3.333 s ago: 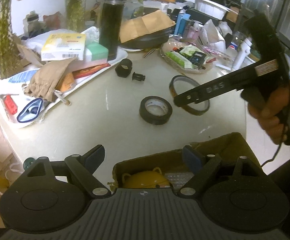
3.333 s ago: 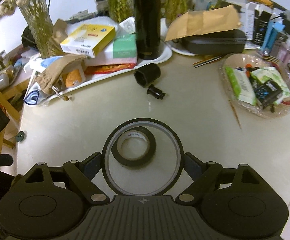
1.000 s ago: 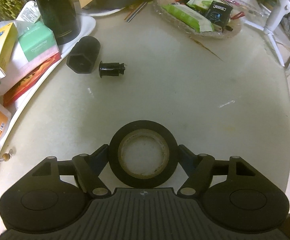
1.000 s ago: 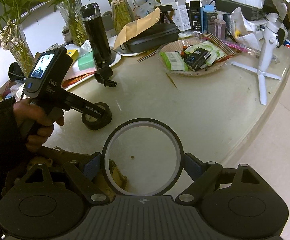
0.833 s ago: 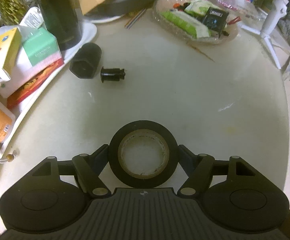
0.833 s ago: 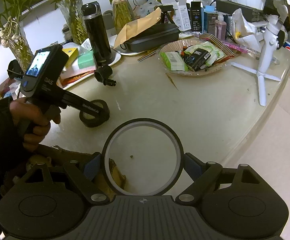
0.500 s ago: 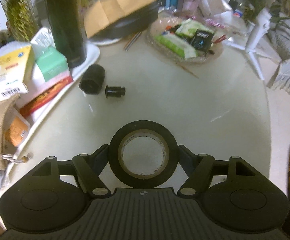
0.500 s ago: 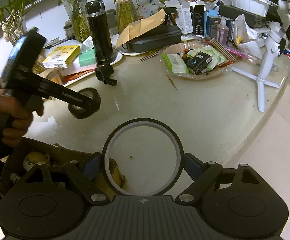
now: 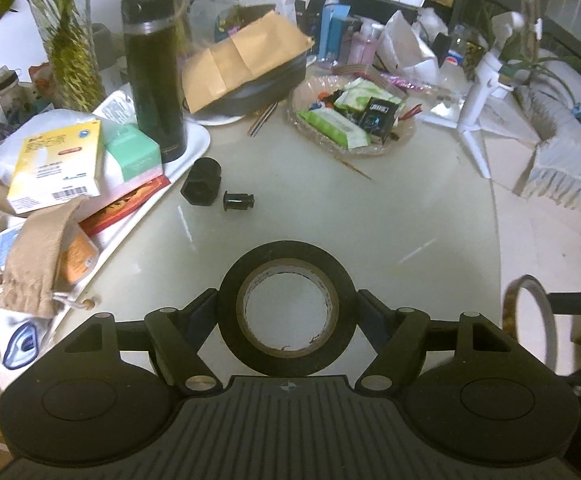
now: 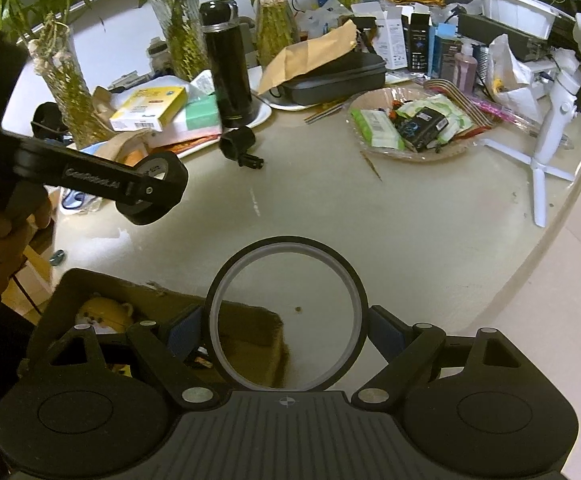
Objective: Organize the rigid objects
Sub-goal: 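Carry the black roll into the box with the left tool while the right carries the clear roll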
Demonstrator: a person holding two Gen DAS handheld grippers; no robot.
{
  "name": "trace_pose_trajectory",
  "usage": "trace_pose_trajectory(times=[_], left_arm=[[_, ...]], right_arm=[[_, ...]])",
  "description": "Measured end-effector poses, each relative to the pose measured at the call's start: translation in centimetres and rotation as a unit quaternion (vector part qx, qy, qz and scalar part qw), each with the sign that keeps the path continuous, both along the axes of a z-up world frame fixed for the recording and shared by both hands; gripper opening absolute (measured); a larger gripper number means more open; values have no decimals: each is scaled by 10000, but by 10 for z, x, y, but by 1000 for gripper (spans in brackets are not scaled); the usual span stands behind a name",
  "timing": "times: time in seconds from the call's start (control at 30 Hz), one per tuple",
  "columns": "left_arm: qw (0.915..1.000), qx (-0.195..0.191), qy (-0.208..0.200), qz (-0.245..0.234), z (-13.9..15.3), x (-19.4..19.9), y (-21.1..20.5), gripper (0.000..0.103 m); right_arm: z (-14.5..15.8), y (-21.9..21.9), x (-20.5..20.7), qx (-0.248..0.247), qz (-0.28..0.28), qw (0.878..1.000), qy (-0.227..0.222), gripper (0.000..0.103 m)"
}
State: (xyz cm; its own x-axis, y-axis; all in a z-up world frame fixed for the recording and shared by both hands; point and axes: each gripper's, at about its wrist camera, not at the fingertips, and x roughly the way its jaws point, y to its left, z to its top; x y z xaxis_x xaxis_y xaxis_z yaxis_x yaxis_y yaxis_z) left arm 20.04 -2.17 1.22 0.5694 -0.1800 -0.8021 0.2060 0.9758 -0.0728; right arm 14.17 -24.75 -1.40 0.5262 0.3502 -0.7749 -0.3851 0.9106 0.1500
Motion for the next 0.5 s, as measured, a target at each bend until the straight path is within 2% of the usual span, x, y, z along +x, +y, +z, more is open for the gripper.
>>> trace_pose_trajectory(times=[0.23, 0.5], left_arm=[[9997, -175, -160, -103, 14, -35, 8, 73], [9993, -159, -298, -190, 25, -77, 16, 73]], right_arm=[[10, 9, -12, 181, 153, 9997, -2, 89], [23, 11, -24, 488, 287, 9984, -80, 89]])
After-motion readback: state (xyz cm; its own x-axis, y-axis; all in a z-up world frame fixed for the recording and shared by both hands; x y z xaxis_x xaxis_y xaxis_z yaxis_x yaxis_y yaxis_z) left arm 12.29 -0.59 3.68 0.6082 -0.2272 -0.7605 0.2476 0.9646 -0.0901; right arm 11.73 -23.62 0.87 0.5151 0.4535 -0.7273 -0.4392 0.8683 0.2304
